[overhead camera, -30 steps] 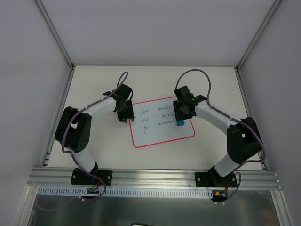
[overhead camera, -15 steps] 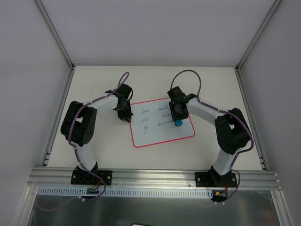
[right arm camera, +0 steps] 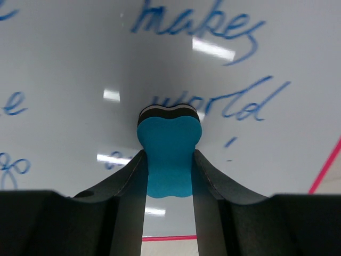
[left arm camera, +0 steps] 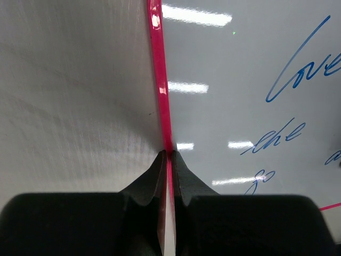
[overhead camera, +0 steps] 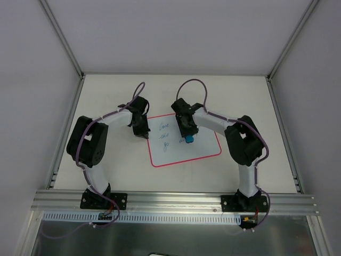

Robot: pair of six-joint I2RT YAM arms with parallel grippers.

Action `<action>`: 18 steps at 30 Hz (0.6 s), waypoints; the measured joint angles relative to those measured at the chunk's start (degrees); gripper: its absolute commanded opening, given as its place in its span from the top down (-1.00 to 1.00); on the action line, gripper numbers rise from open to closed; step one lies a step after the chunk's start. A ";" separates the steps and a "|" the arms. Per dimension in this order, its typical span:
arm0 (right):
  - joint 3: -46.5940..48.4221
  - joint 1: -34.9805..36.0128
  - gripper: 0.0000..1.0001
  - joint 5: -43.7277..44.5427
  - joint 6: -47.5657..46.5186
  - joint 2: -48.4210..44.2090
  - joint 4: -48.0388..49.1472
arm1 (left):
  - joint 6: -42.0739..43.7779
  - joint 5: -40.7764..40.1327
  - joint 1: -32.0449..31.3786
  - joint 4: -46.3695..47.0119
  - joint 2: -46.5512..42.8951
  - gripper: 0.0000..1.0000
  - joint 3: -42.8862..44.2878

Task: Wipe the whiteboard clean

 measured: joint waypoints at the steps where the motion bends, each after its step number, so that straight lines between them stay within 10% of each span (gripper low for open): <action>1: 1.01 1.18 0.99 -0.33 0.22 0.72 -0.13 | -0.02 0.02 0.00 0.33 -0.24 1.00 -0.35; 10: 7.50 10.29 0.99 -1.20 2.36 5.07 -1.70 | -0.13 0.11 0.00 1.92 -1.14 1.00 -1.77; 18: 2.40 1.81 0.99 -0.26 4.50 1.55 -2.21 | -0.57 2.60 0.00 3.34 -1.25 1.00 -2.60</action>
